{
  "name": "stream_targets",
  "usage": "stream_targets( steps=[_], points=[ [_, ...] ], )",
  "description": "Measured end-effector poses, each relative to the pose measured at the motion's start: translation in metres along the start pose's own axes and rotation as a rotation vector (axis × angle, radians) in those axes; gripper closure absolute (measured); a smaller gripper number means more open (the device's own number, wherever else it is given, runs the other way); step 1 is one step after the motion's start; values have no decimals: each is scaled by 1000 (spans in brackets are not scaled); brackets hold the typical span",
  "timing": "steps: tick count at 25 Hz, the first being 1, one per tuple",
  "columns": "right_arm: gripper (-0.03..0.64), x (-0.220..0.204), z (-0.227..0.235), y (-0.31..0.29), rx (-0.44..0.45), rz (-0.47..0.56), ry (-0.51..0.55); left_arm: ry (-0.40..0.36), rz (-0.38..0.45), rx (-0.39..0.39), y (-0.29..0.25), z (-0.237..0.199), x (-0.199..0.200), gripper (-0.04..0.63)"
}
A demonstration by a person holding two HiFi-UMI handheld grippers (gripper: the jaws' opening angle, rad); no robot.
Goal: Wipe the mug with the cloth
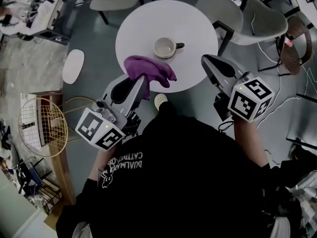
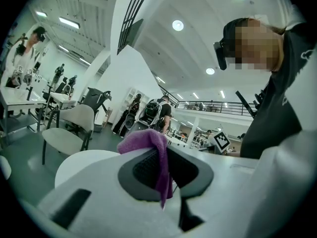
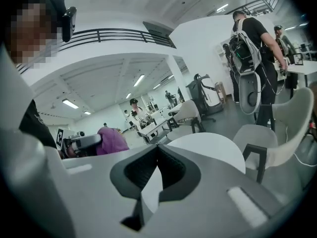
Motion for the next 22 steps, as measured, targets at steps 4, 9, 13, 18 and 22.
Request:
stream_targets(
  steps=[4,9,13,18,22],
  points=[
    [607,9,8,-43,-8,12,-23,-31,-21,-48,-21,-32,5,558],
    [607,18,6,-81,-29,24,2,6,18,-79,-31,-67,7,558],
    [607,28,13,-93,-83,-11,6,79,-27,-109,-40,-93,6,558],
    [607,36,65,-112,-173,-73,-72,151,-61,-114,-85,-124,-4,558],
    [607,31,85,-126,-163,-121,-106,189,-85,-92,-98,-133,-19,558]
  ],
)
Point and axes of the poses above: the fingertips, and each gripper's own axes: y backward along the fingers, z to its right, x out of its top, the point moved 8 cm from there along y, backward along the fingers, and after that the axes turned 3 degrees about z, right-handed, at the moved point
